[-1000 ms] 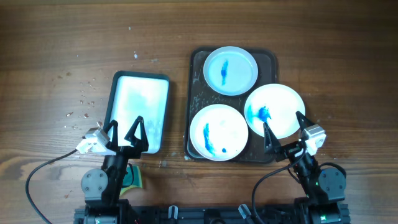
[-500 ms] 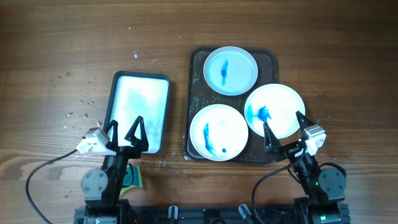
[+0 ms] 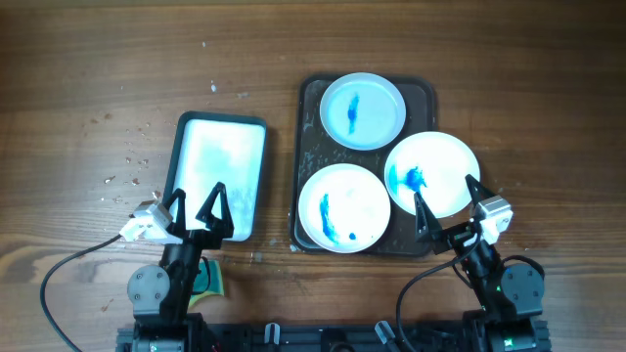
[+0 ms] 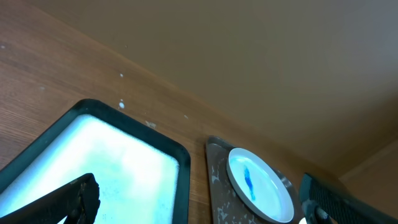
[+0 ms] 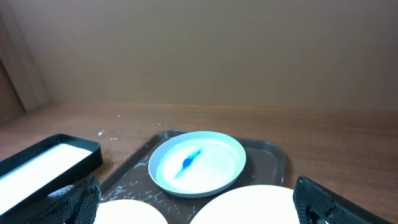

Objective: Clean dirty plates on tray and stack at the side

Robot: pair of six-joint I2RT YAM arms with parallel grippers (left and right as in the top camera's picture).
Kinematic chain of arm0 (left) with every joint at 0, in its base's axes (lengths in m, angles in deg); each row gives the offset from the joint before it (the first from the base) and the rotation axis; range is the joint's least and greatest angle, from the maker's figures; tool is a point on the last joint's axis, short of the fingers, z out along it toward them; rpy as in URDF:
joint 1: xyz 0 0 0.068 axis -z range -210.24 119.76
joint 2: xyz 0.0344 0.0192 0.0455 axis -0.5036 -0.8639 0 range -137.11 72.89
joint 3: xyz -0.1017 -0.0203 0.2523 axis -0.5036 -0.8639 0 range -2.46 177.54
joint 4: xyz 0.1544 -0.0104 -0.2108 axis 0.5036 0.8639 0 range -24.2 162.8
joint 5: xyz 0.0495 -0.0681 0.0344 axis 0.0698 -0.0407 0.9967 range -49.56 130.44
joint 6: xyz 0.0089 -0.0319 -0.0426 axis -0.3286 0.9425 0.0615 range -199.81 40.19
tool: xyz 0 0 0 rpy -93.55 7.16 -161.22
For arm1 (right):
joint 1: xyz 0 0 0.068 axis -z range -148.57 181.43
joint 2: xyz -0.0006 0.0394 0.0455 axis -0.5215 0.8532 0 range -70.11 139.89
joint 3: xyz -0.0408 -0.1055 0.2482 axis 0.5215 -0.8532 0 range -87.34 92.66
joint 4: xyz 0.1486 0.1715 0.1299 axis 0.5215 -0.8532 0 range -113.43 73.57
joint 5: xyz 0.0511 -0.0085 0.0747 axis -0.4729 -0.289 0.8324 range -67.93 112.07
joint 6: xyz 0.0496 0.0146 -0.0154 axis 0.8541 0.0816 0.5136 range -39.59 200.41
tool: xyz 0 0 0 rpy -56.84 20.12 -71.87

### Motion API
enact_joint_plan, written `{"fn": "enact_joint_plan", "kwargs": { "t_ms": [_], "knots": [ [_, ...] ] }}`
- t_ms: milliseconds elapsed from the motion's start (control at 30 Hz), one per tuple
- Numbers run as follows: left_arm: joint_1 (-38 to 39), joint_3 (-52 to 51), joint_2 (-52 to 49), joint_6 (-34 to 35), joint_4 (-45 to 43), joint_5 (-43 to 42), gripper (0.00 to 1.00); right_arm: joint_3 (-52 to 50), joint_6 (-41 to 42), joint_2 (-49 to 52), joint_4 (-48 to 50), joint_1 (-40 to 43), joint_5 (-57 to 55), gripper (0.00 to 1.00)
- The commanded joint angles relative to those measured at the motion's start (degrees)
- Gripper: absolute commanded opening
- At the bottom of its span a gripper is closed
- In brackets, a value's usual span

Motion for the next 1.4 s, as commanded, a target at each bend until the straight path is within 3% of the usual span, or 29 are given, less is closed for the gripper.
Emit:
{"fn": "enact_joint_plan", "kwargs": {
  "t_ms": [0,400,500,633,700,800,867,933,1100,1233,1367],
  "knots": [
    [0.31,-0.26,0.28,-0.26,0.22,-0.50,1.00,-0.09,-0.61,-0.46,0.15,-0.13,-0.55,1.00],
    [0.31,-0.26,0.28,-0.22,0.17,-1.09,1.00,-0.09,-0.59,-0.46,0.24,-0.13,-0.55,1.00],
    [0.33,-0.26,0.28,-0.22,-0.39,-6.67,1.00,-0.09,0.15,-0.46,0.26,-0.13,0.35,1.00],
    [0.31,-0.24,0.28,0.57,-4.48,-22.73,1.00,-0.02,16.41,-0.46,1.36,-0.13,7.89,1.00],
    [0.31,1.07,0.26,4.46,-6.23,-23.87,1.00,2.05,15.26,-0.46,1.75,-0.13,14.99,1.00],
    [0.31,8.68,-2.38,4.48,-4.79,-22.47,1.00,10.82,9.16,0.72,0.87,-0.13,15.78,1.00],
    [0.31,17.09,-8.87,4.46,1.73,-21.92,1.00,18.71,5.51,4.33,-4.17,-0.13,15.56,1.00],
    [0.31,30.25,-21.40,3.85,16.37,-22.01,1.00,30.95,2.25,13.33,-18.38,-0.13,13.68,1.00],
    [0.37,61.81,-51.15,-12.72,51.76,-20.02,1.00,58.18,2.25,39.80,-48.76,-0.13,10.49,1.00],
    [0.37,69.51,-63.58,-13.57,61.81,-21.94,1.00,62.51,3.76,52.61,-52.13,-0.15,14.25,1.00],
    [1.46,69.51,-72.28,-18.78,70.47,-20.63,0.98,58.51,3.78,66.05,-60.96,-4.31,14.78,0.68]
  ]
}}
